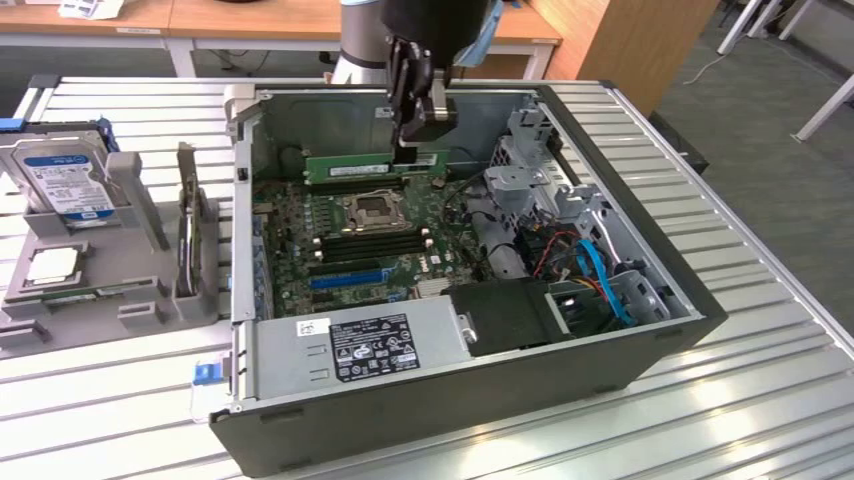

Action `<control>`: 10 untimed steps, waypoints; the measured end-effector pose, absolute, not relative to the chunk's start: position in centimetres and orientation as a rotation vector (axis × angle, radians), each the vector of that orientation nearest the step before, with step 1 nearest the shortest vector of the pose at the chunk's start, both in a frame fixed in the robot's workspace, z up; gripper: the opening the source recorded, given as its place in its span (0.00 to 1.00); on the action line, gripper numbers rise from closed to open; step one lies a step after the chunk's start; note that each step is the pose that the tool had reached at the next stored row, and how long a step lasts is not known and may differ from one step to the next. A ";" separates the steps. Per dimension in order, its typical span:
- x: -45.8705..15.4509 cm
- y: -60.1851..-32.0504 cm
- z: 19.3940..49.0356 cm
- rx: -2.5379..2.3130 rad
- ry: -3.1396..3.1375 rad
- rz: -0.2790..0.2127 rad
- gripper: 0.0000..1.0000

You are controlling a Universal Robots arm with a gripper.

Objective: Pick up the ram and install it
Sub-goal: 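Pick up the ram and move it above insertion slot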

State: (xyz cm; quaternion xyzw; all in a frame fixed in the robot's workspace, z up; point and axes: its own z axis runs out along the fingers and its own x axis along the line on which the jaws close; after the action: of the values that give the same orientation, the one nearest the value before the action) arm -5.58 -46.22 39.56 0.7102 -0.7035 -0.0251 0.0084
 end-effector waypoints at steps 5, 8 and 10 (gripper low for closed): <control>-4.6 -46.2 39.6 2.219 -2.198 -0.078 0.12; -4.3 -46.2 39.6 2.219 -2.198 -0.078 0.12; -4.2 -46.2 39.6 2.219 -2.198 -0.078 0.12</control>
State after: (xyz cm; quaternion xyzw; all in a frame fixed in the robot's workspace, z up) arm -4.23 -46.22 39.55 0.7102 -0.7035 -0.0251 0.0084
